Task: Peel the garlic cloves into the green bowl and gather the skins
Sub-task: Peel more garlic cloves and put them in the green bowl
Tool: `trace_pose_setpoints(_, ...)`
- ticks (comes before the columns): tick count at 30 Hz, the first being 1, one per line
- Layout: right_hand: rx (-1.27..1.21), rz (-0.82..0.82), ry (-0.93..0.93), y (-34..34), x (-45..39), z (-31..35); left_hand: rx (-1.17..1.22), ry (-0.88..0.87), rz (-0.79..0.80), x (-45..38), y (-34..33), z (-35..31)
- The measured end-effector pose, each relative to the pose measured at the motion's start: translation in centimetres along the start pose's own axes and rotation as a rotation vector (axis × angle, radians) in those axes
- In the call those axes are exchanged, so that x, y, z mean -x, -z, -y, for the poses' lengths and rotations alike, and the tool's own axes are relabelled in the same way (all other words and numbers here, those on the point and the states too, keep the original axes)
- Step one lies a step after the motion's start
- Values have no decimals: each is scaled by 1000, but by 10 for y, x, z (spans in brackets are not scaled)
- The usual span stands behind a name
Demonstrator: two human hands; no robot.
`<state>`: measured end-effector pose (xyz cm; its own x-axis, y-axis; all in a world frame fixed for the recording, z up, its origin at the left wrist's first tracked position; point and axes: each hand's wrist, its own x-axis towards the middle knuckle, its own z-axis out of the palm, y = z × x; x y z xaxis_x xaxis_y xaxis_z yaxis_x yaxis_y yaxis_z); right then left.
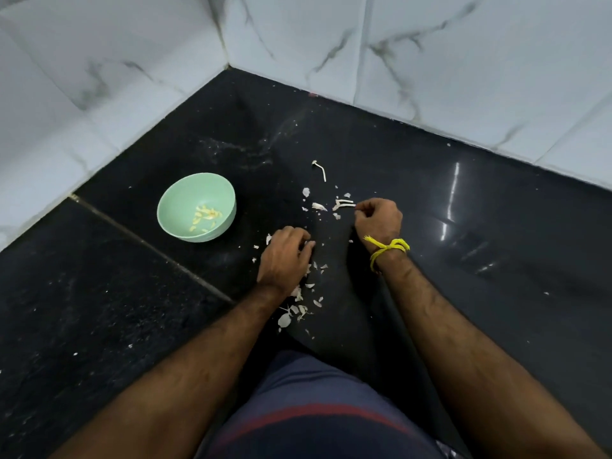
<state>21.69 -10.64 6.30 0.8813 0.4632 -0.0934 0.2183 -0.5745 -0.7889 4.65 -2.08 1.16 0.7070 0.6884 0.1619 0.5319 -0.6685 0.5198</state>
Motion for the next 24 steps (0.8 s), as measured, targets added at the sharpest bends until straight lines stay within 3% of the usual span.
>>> trace_pose_setpoints(5,86,7,85,-1,-15,9,37,-24,-53,3,-2,14)
trace_pose_setpoints(12,163,147,178,-27,-30,31,31,-53,-72,0,-7,16)
trace_pose_setpoints(17,448,309,291,-54,-35,33,42,-48,-71,1,-8,18)
trace_pose_setpoints(21,510,269,313,-63,-32,31,51,-39,-68,2,-8,17)
trace_pose_setpoints(24,355,207,287,-60,-27,29,68,-33,-63,2,-8,16)
